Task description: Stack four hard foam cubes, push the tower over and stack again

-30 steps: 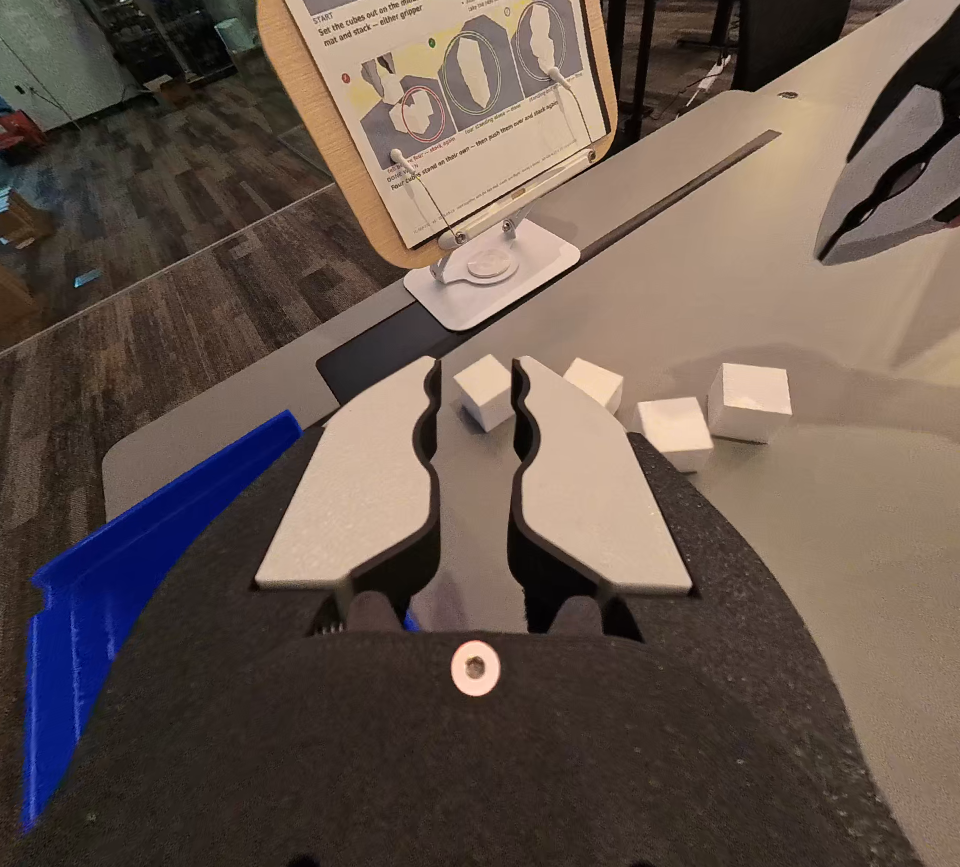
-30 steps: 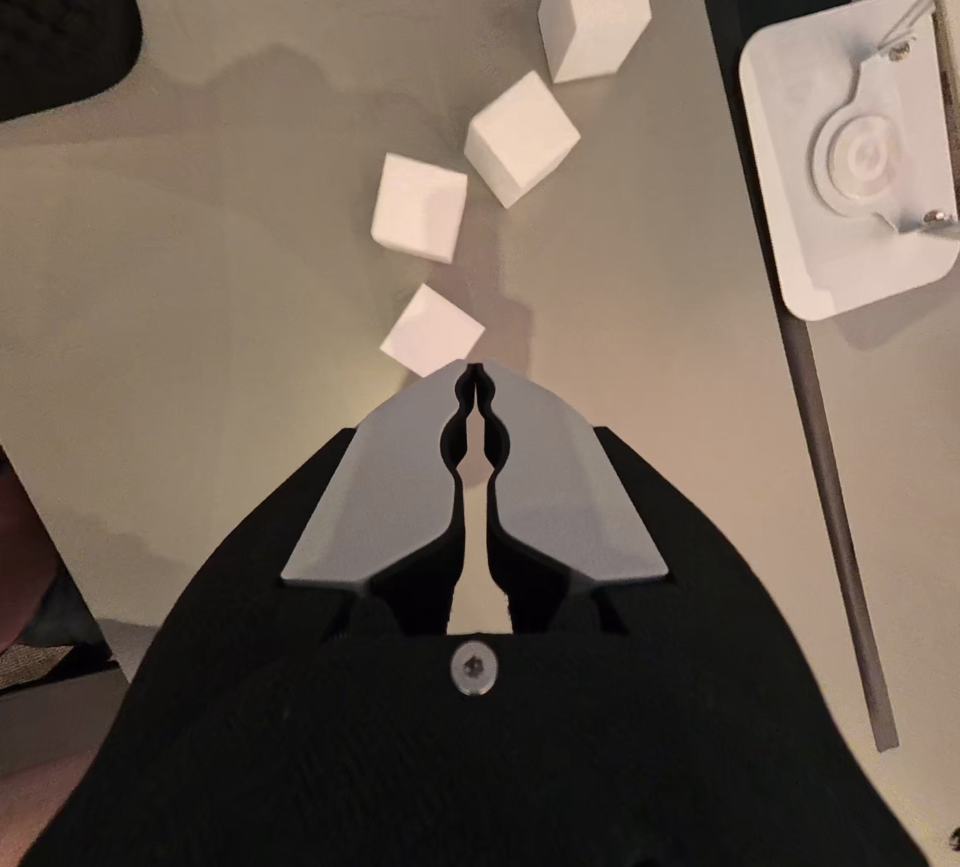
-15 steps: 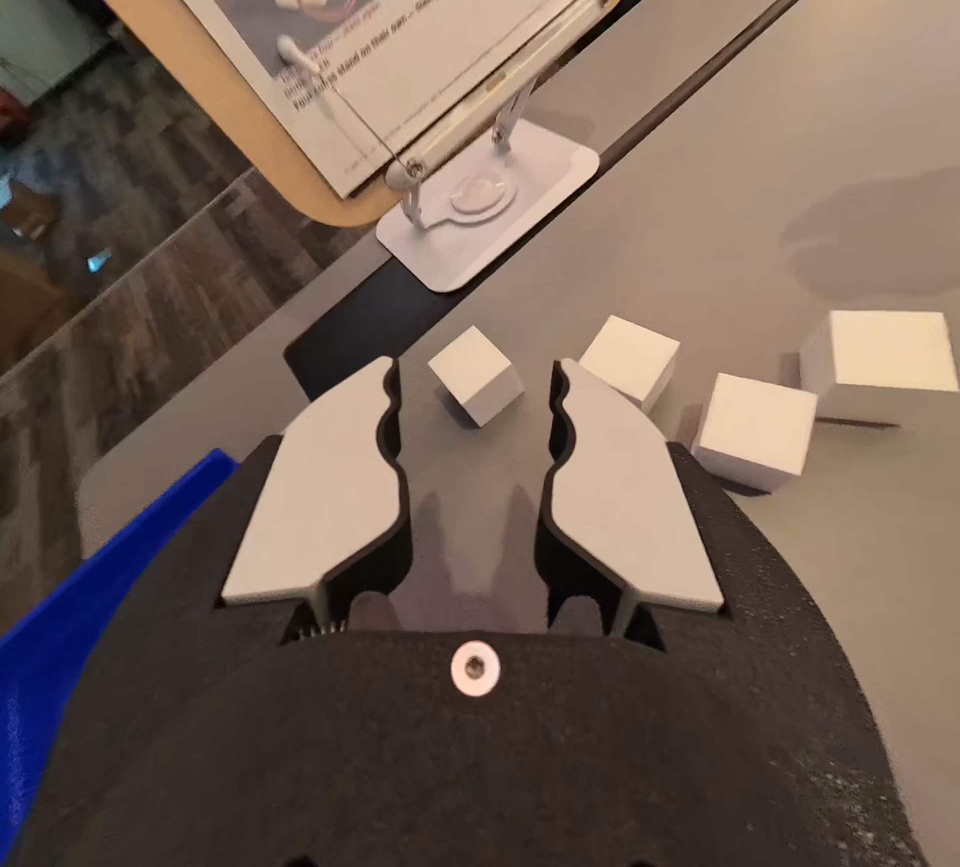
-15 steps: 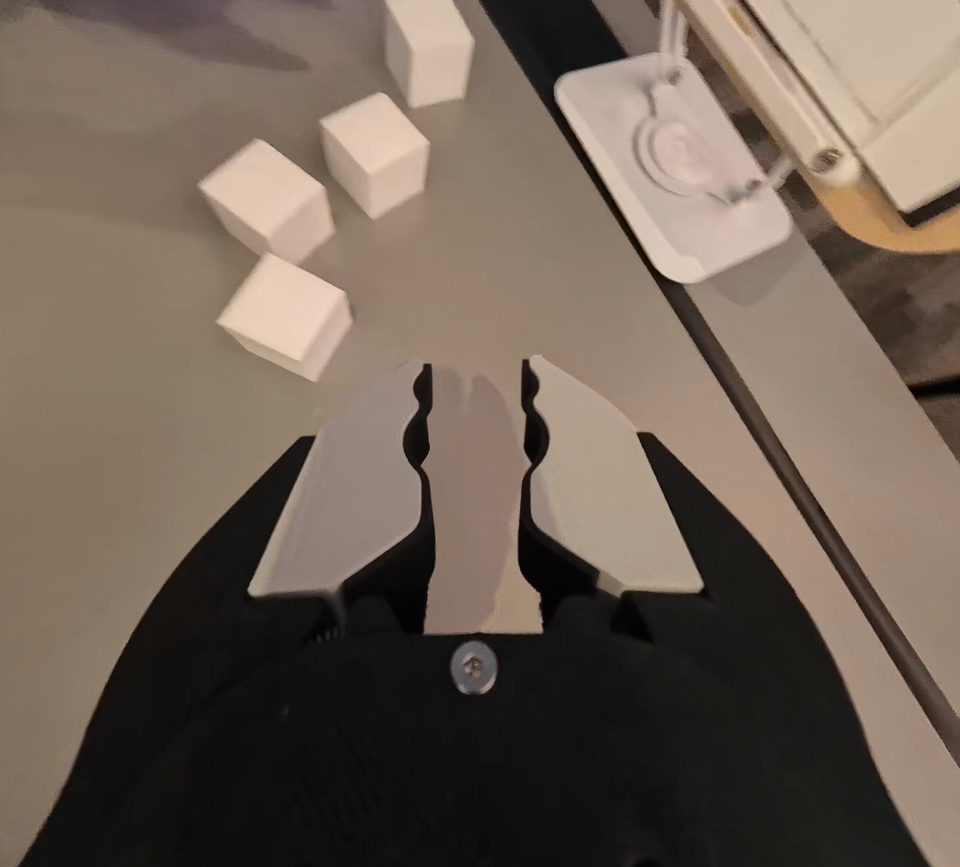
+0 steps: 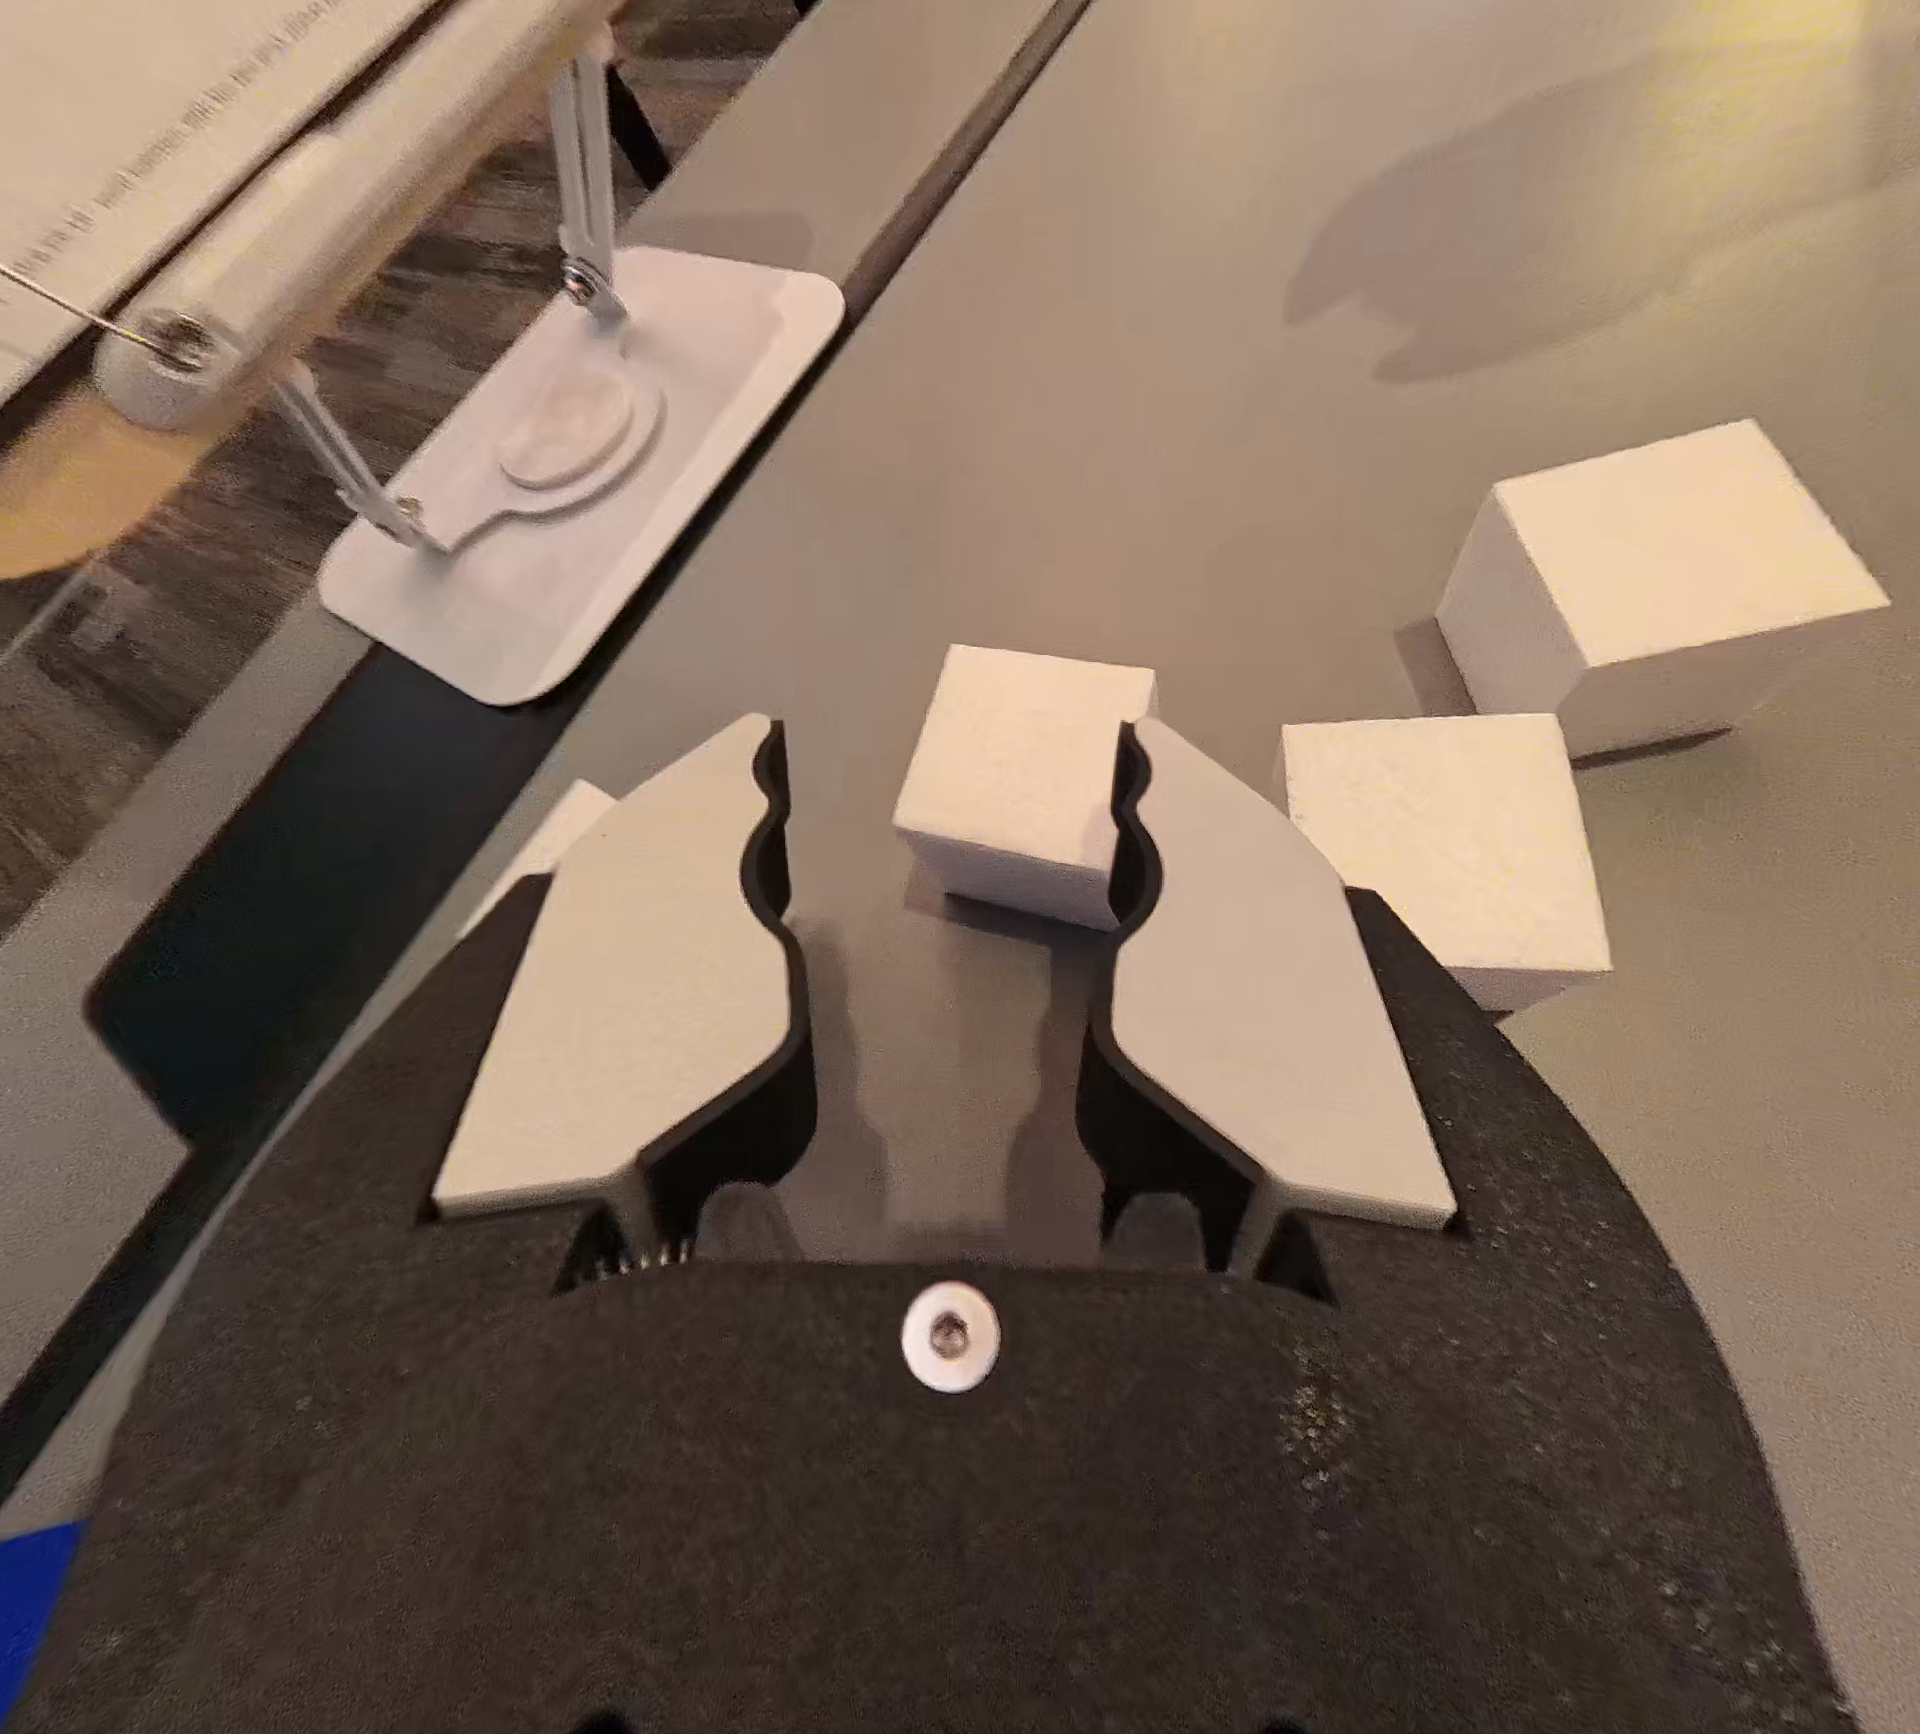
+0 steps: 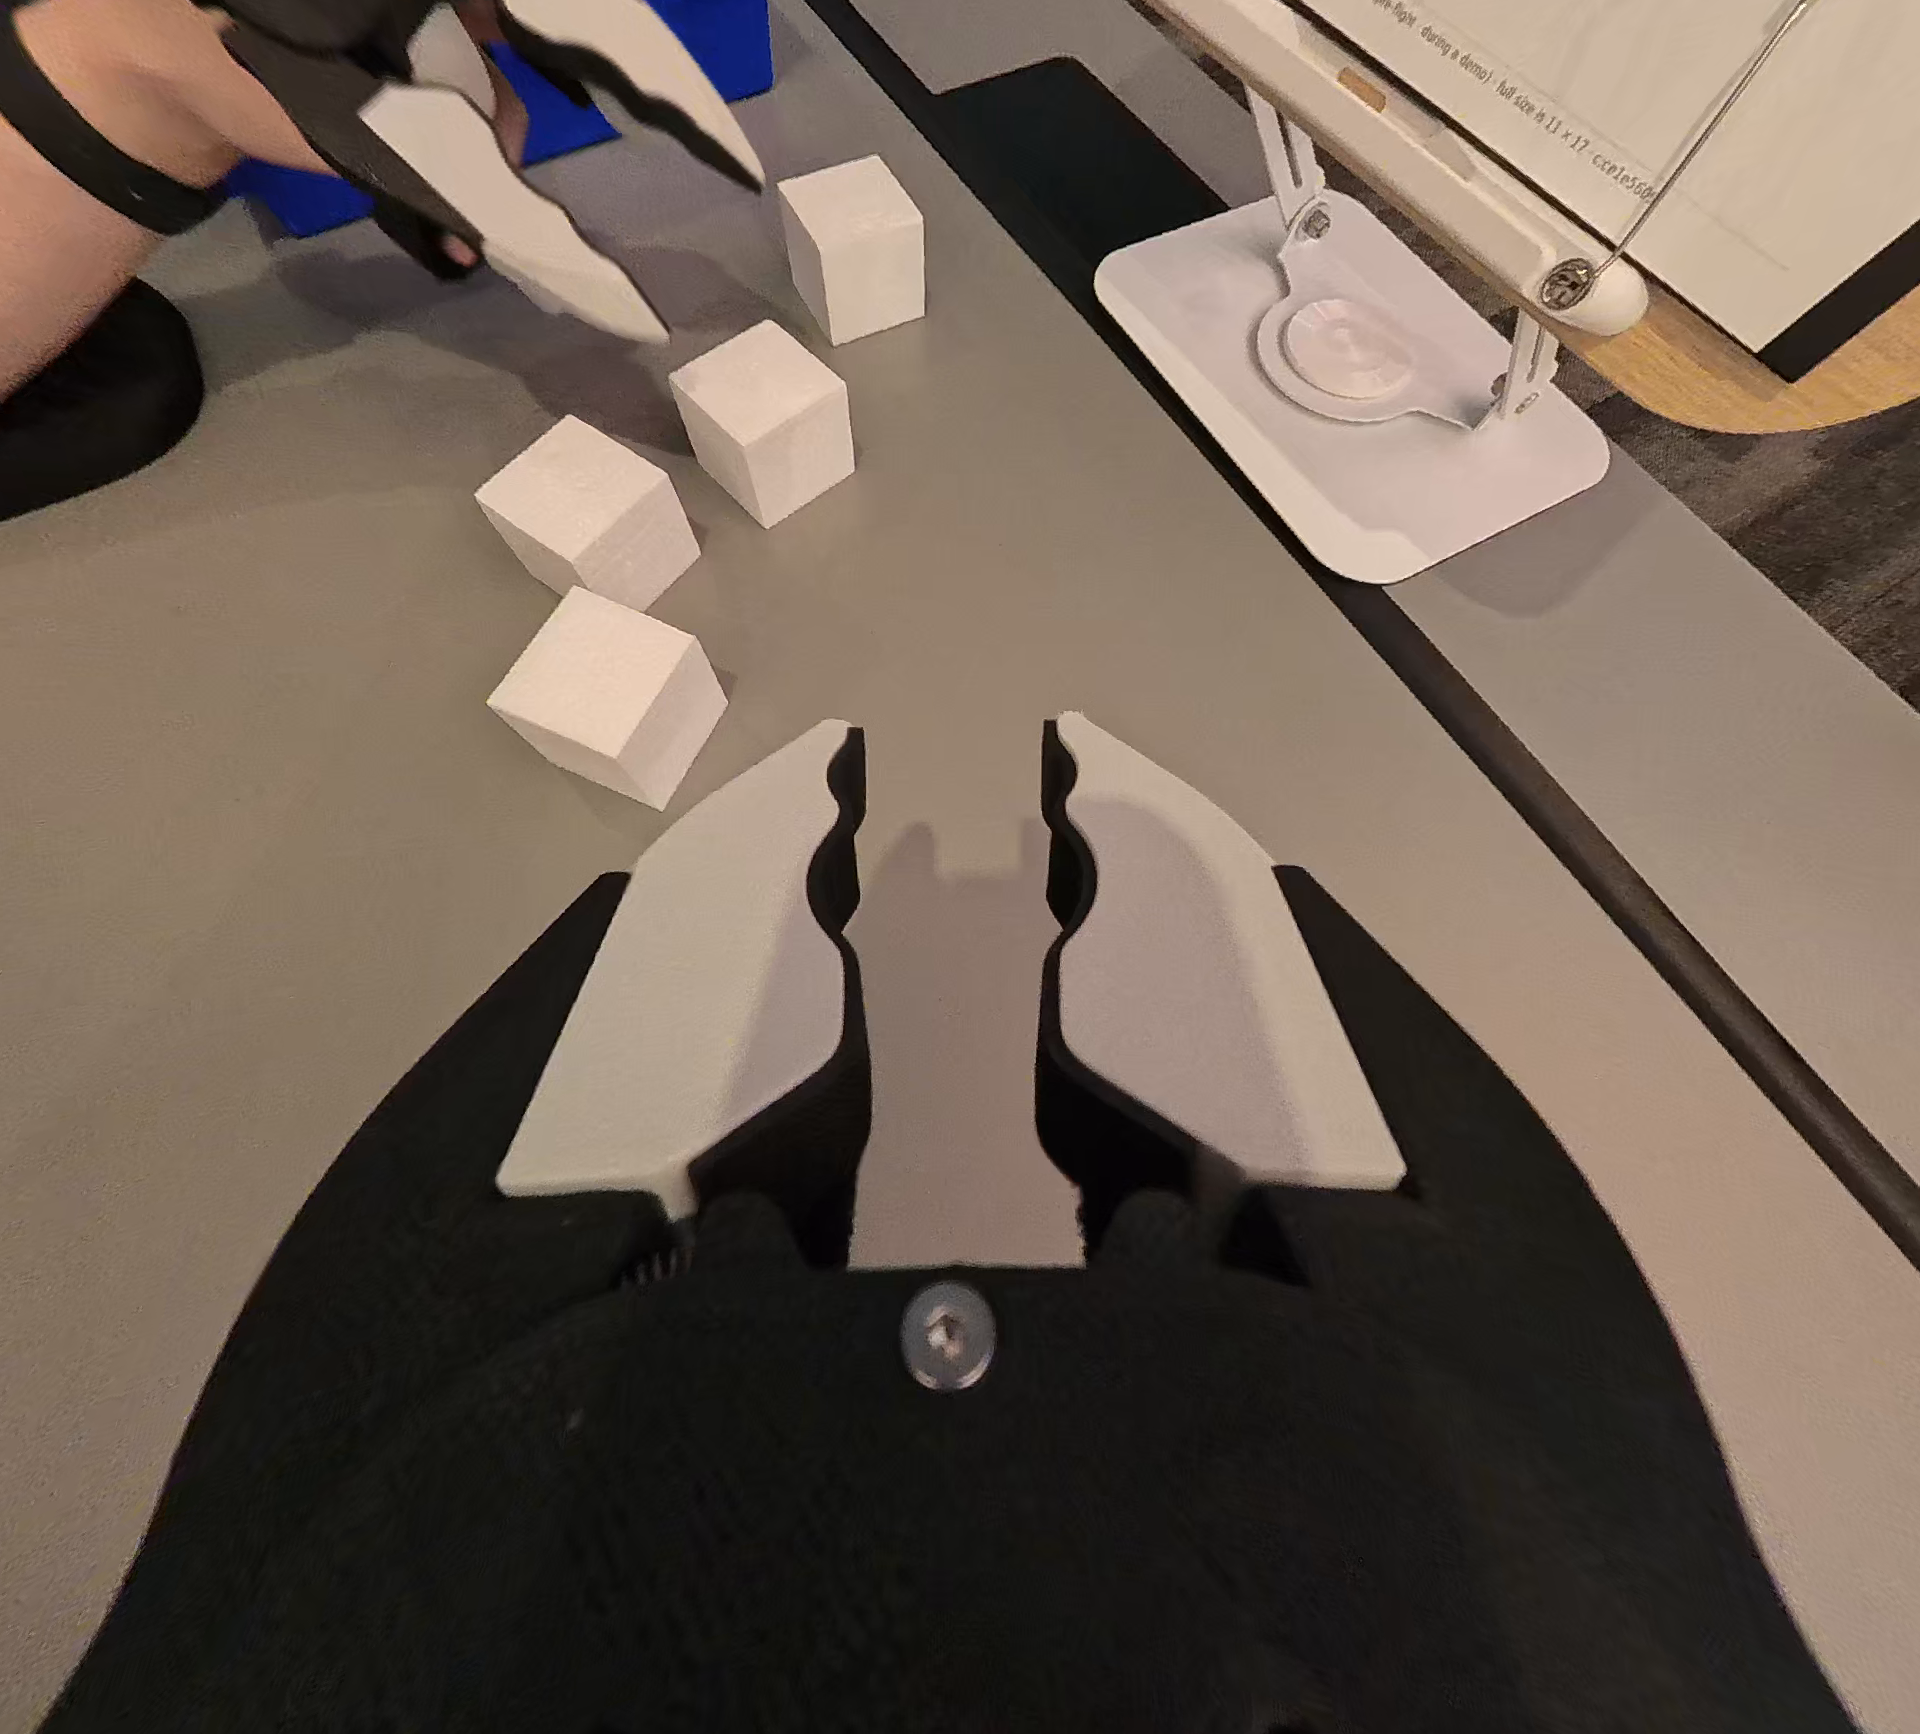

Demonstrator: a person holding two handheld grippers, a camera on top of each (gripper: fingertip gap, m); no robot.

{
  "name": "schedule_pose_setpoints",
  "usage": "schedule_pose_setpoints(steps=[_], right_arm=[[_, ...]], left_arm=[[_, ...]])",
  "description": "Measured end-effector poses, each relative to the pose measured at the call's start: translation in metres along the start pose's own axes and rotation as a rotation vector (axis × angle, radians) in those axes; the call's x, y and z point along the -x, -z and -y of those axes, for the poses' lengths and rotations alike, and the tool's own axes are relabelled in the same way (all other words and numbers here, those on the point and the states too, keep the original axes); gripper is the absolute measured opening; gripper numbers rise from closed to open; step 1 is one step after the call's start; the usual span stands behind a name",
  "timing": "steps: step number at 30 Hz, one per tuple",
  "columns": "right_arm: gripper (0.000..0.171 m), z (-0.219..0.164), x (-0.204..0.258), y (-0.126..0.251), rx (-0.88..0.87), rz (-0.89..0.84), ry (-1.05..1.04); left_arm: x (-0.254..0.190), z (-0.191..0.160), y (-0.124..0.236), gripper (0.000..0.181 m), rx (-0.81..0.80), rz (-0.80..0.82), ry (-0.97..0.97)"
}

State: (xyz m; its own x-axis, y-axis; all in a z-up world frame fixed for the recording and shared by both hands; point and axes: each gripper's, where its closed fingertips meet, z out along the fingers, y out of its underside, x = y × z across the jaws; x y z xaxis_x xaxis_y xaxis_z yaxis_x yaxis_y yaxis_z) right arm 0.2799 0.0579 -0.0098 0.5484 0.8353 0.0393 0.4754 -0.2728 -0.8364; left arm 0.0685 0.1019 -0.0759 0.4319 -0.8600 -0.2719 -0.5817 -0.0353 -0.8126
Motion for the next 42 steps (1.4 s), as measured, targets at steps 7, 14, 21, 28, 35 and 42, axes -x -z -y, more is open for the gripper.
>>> schedule_pose_setpoints(steps=[7,14,21,28,35,42], right_arm=[[0.034,0.003,0.003,0.005,-0.009,0.004,0.009],[0.033,0.005,0.005,0.006,-0.009,0.001,0.018],[0.033,0.002,0.001,0.010,-0.004,-0.015,0.016],[0.033,0.001,-0.009,0.018,-0.023,-0.031,-0.014],[0.033,0.012,-0.004,0.019,-0.036,-0.047,0.009],[0.033,0.013,-0.001,0.019,-0.033,-0.045,0.013]], left_arm=[[-0.012,-0.023,-0.023,0.060,0.045,-0.068,0.035],[-0.012,-0.034,-0.033,0.059,0.026,-0.095,0.085],[0.002,0.021,0.019,0.058,-0.032,0.009,0.262],[-0.046,0.061,0.056,0.058,-0.079,0.035,0.249],[-0.074,0.033,0.039,0.058,-0.061,0.069,0.151],[-0.077,0.013,0.025,0.058,-0.019,0.084,0.164]])
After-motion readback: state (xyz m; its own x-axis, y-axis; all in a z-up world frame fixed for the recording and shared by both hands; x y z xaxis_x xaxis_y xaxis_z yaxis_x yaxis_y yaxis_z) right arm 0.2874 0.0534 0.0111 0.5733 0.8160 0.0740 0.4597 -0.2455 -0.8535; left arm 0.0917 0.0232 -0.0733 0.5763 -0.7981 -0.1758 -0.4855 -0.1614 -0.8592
